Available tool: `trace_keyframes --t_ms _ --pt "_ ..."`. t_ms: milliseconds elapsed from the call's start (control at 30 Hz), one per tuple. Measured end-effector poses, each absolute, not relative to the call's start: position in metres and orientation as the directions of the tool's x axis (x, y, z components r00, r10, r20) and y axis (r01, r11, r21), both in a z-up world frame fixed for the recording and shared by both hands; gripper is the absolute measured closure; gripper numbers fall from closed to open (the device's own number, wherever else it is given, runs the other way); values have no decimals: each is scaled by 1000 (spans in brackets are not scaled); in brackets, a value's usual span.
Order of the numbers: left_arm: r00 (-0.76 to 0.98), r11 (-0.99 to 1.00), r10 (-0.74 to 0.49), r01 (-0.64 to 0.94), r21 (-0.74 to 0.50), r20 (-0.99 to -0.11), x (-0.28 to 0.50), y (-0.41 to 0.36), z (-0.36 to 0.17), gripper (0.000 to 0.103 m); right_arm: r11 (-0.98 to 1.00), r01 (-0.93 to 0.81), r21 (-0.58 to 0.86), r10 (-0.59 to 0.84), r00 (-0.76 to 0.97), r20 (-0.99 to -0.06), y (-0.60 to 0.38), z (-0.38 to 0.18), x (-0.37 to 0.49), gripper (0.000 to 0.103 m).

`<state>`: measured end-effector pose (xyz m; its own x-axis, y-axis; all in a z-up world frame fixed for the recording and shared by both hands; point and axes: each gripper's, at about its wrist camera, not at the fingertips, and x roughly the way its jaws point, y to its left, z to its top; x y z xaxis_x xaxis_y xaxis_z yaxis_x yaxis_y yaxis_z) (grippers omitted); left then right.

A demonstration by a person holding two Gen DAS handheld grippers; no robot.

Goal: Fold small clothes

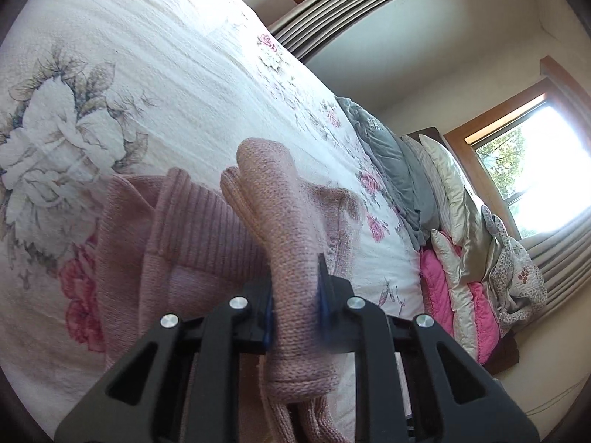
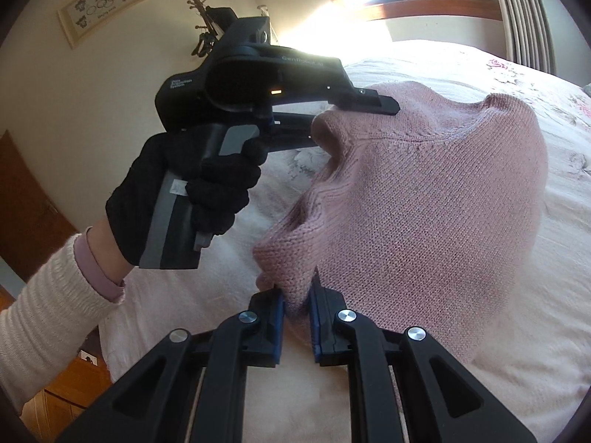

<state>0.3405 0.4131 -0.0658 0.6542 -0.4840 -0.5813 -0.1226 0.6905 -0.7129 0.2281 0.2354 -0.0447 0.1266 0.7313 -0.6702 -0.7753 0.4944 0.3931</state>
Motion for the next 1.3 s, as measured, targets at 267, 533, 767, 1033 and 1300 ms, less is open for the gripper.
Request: trace_keyframes --t_ms 267,533,767,1033,1300 --pt "652 689 -443 -192 -699 -616 333 447 -99 86 507 -777 372 682 98 -725 274 -76 234 91" --pt "674 669 -429 -210 -713 -601 324 460 -126 86 542 -761 357 631 89 -770 291 -110 242 87" --pt "698 646 -407 -237 -726 -589 303 464 -128 82 489 -762 426 680 27 -732 277 -111 240 45" --pt "682 772 -340 -191 -606 -648 268 435 -86 59 649 -576 498 685 156 -712 165 -98 260 33" --pt "622 767 -310 -284 -576 -719 300 434 -111 50 676 -277 683 715 21 -699 122 -175 301 33"
